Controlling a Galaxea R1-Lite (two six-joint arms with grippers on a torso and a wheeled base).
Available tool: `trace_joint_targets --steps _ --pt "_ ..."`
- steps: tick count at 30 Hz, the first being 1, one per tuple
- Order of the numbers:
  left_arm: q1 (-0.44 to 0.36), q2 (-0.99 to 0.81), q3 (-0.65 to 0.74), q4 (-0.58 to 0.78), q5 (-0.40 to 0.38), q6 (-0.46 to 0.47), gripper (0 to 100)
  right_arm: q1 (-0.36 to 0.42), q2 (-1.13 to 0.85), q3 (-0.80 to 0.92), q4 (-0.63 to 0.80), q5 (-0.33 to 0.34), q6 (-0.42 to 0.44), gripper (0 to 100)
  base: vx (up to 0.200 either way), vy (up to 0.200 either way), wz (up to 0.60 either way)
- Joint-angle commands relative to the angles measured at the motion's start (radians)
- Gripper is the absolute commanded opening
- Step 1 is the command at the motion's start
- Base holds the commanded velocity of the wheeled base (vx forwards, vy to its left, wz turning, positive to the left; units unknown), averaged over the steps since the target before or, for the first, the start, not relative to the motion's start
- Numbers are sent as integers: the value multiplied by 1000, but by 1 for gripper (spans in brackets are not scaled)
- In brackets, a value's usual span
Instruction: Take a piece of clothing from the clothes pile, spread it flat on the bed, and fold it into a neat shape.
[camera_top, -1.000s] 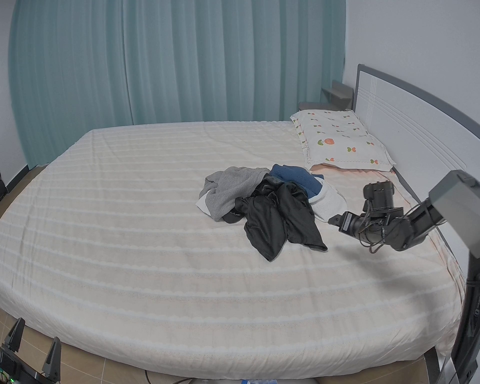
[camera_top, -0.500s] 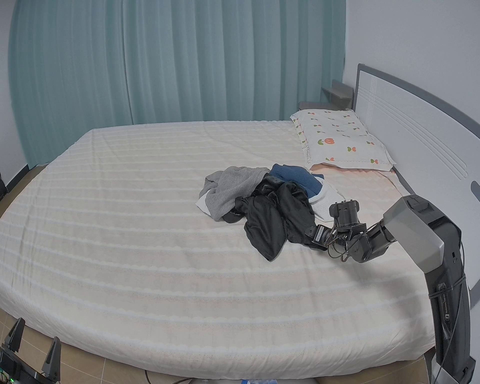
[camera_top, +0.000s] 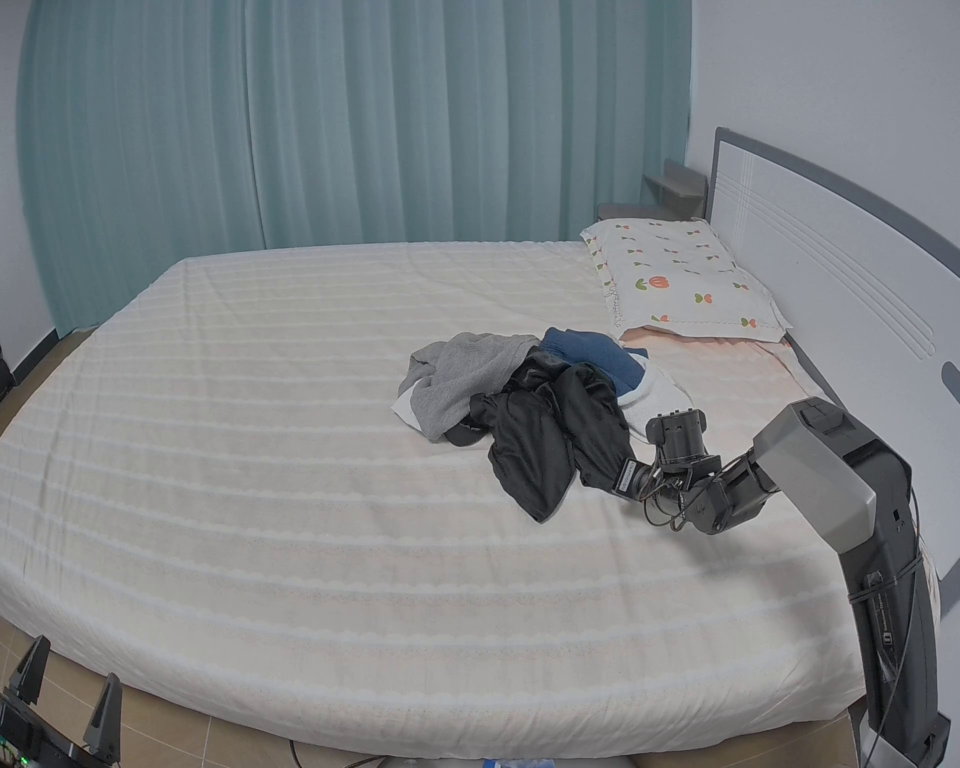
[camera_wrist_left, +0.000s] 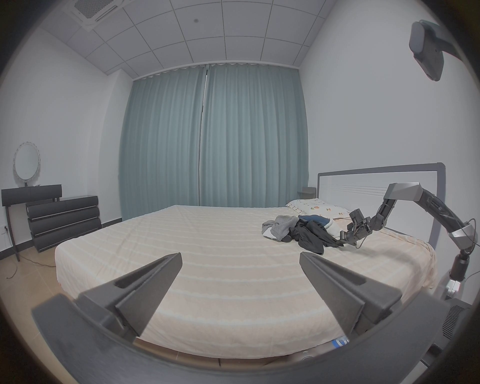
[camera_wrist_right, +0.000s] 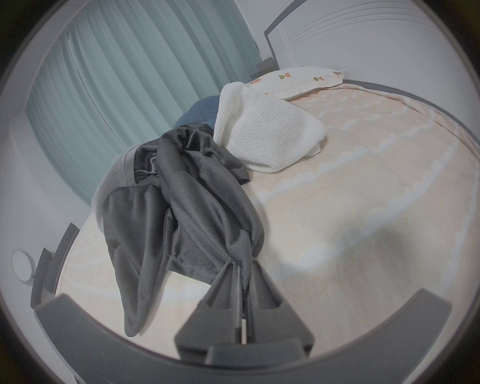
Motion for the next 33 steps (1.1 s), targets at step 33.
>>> trace_joint_targets --steps 33 --pt "3 277 -323 -170 -29 -137 100 84 -1098 965 -369 375 143 0 0 0 0"
